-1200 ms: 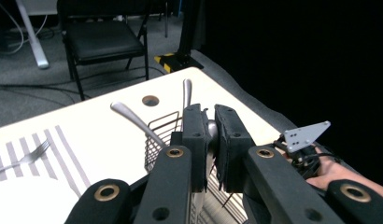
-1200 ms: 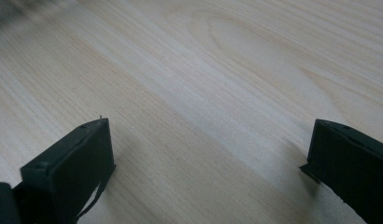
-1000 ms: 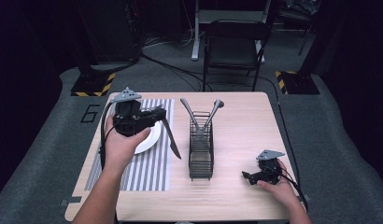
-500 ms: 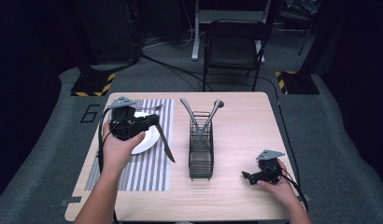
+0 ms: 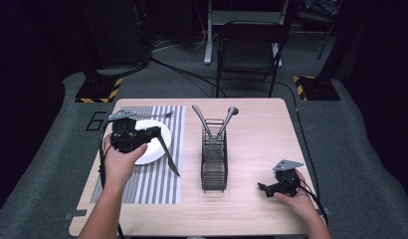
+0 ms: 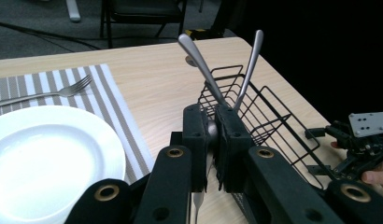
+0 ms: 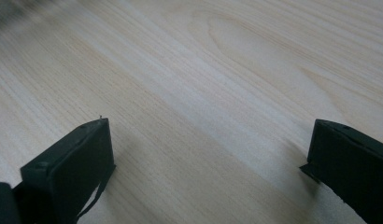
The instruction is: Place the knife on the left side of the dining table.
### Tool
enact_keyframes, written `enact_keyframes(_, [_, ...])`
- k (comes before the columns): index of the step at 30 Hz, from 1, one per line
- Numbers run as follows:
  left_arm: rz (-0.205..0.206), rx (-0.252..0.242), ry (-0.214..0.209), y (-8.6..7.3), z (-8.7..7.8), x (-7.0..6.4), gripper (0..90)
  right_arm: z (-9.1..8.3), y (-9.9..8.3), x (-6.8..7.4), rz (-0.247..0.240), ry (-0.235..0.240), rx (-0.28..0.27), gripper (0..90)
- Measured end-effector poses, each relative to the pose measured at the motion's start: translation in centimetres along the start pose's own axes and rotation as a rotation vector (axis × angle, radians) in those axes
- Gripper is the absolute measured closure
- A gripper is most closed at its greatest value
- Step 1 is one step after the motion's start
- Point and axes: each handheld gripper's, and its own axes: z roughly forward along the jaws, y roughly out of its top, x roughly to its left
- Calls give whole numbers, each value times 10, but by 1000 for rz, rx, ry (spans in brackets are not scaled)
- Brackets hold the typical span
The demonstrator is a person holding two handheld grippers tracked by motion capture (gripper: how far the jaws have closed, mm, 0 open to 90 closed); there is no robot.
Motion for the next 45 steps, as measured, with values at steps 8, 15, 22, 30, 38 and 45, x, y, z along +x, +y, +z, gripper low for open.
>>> enact_keyframes(8, [-32,9,21,-9,2,13,834,0,0,0,0,0,0,0])
enact_keyframes(15, [-61,2,36,-15,5,23,834,0,0,0,0,1,0,0])
enact_keyframes(22, [-121,-25,41,-24,1,38,833,0,0,0,0,0,0,0])
enact_keyframes(30, [-162,-27,109,-36,-10,56,821,0,0,0,-4,-5,-4,0])
enact_keyframes(38, [-236,-47,156,-54,-18,76,796,0,0,-1,-11,-6,-7,0])
enact_keyframes(45, [-271,-53,183,-66,-22,88,775,0,0,-1,-8,-2,-6,0])
